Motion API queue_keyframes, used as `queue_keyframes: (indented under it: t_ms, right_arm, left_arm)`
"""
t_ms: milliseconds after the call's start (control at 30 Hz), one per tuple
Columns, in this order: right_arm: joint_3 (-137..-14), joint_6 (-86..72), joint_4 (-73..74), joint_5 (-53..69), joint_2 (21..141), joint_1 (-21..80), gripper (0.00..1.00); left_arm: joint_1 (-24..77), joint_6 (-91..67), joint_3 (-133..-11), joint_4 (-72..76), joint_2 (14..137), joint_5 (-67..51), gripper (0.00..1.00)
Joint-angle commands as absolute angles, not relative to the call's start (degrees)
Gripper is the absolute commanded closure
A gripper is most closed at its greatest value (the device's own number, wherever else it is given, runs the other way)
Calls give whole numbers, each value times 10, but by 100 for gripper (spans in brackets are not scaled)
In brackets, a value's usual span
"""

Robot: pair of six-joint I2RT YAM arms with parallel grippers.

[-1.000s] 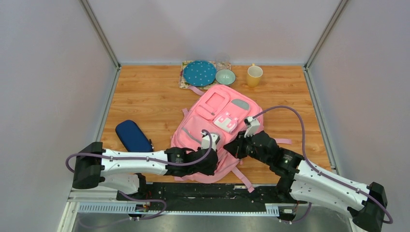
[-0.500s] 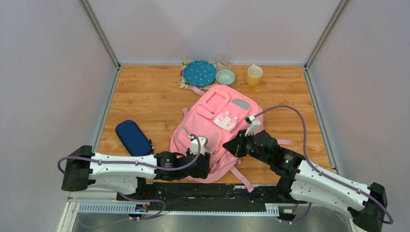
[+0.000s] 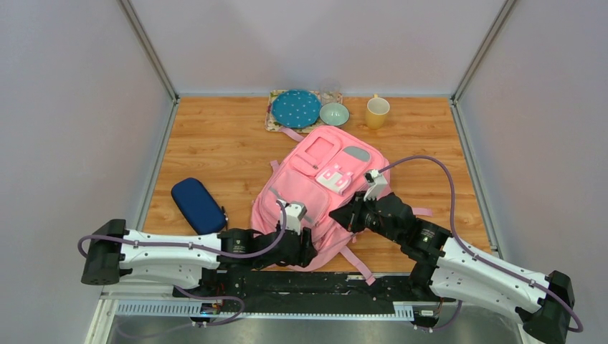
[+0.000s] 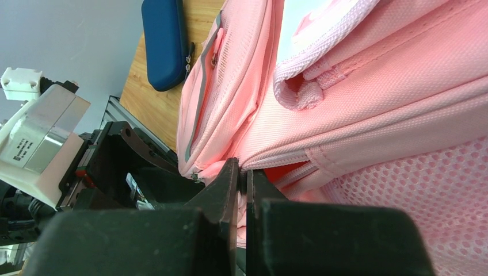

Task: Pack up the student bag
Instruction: Unzip the student bag at the center of the board.

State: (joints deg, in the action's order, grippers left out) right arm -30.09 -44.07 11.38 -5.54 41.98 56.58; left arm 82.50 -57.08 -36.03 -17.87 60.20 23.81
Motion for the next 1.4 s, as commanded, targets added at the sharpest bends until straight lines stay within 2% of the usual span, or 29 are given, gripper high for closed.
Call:
queue_keyframes:
  t_ms: [0, 167, 267, 300, 367, 400, 667, 933, 1100, 1367]
  right_arm:
    - [-351, -439, -12, -33, 406, 573, 100]
    - [-354, -441, -12, -27, 403, 573, 100]
    - [-354, -444, -11, -25, 397, 574, 100]
    - [-351, -444, -11, -25, 396, 574, 100]
    - [-348, -445, -5, -30, 388, 574, 100]
    - [-346, -446, -3, -32, 385, 574, 100]
    - [-336, -476, 112, -158, 316, 561, 100]
    - [-338, -499, 175, -150, 294, 536, 100]
    - [-333, -492, 178, -128, 288, 534, 100]
    - [-337, -482, 198, -86, 261, 527, 100]
  left_arm:
    - [829, -557, -389, -174, 627, 258, 40]
    - [829, -552, -403, -189, 663, 286, 48]
    - [829, -551, -410, -201, 669, 318, 63]
    - [828, -548, -410, -204, 669, 327, 75]
    - [829, -544, -412, -210, 667, 348, 88]
    - [828, -539, -413, -215, 665, 355, 100]
    - [829, -551, -381, -303, 608, 419, 100]
    - [825, -551, -333, -377, 514, 496, 100]
    - [813, -488, -346, -379, 486, 528, 100]
    - [695, -368, -338, -340, 478, 502, 100]
